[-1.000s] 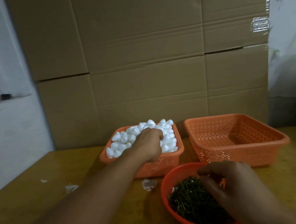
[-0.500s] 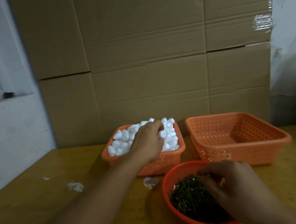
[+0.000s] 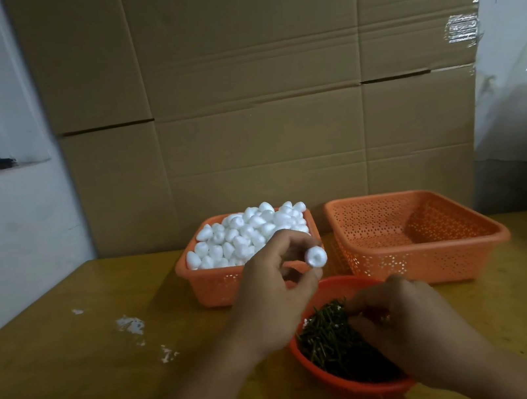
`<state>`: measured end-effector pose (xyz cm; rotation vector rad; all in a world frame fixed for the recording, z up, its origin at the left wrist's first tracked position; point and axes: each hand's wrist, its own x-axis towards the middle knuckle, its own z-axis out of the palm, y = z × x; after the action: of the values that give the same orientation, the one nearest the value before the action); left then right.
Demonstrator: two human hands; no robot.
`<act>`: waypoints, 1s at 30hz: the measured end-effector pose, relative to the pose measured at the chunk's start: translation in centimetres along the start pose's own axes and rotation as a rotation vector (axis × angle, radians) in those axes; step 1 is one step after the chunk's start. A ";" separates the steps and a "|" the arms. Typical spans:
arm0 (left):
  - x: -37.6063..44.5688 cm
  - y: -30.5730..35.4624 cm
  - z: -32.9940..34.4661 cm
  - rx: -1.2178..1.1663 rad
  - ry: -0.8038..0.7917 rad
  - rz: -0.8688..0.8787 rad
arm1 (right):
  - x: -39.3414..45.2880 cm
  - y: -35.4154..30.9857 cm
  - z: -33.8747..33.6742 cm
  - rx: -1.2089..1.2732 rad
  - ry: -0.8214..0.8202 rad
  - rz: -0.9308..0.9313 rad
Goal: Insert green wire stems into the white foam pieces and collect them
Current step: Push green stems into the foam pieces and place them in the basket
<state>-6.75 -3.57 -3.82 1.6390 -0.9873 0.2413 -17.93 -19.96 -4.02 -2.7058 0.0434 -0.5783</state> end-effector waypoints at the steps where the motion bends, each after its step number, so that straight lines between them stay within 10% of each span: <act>1: -0.5 0.1 0.1 -0.024 -0.005 0.009 | 0.1 0.2 0.1 -0.038 -0.042 -0.006; 13: -2.6 1.0 0.7 0.007 -0.112 0.028 | 0.6 0.2 0.6 -0.201 -0.384 0.024; 30: -2.8 1.3 1.2 -0.431 -0.036 -0.311 | 0.9 0.0 1.0 -0.115 -0.198 0.085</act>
<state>-9.76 -3.30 -5.05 1.3750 -0.7348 -0.2008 -16.75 -19.70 -4.52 -2.8433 0.1428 -0.2899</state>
